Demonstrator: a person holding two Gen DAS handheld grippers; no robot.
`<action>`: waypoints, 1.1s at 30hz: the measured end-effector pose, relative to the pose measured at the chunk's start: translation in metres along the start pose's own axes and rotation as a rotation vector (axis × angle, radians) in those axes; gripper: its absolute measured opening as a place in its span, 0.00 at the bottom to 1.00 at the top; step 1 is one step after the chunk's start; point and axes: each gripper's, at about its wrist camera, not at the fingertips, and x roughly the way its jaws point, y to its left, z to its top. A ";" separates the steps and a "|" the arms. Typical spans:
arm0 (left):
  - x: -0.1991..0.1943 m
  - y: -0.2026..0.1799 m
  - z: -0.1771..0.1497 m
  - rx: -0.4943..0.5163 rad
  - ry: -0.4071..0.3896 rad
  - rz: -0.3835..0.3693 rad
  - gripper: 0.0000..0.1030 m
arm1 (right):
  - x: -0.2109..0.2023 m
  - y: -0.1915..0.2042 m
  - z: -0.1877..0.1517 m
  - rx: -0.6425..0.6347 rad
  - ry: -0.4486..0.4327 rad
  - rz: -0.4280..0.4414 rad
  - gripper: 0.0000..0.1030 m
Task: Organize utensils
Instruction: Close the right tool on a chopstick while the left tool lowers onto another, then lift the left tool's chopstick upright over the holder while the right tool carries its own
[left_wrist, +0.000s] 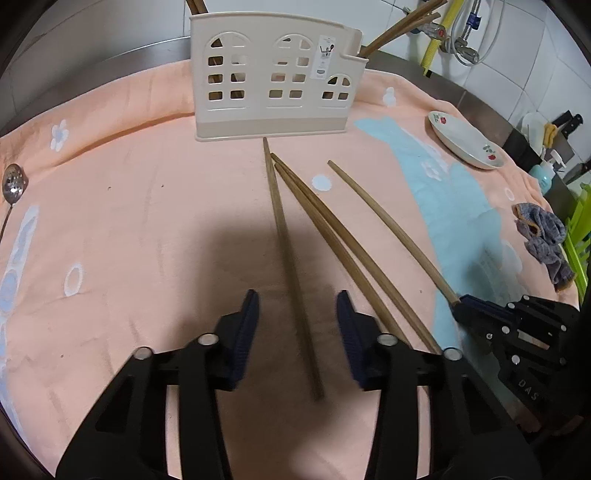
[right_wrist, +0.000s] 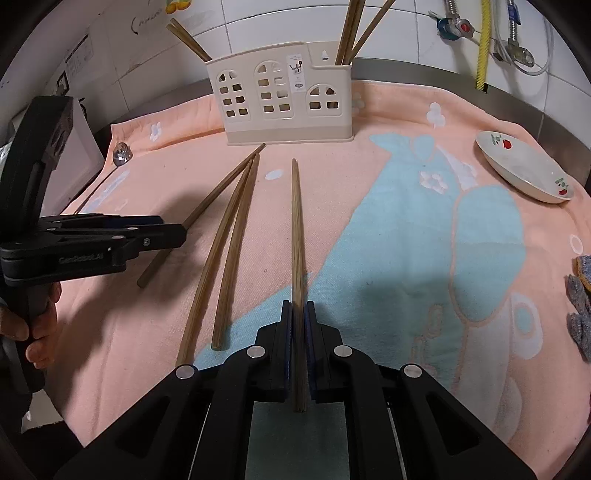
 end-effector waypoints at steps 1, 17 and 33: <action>0.001 -0.001 0.000 0.000 0.003 -0.007 0.27 | 0.000 0.000 0.000 0.002 -0.001 0.002 0.06; 0.013 -0.005 0.003 0.023 0.023 0.043 0.13 | 0.000 -0.001 0.000 0.006 -0.005 0.007 0.06; -0.006 0.003 -0.001 0.043 -0.012 0.053 0.05 | -0.007 0.008 -0.004 -0.042 -0.019 -0.050 0.06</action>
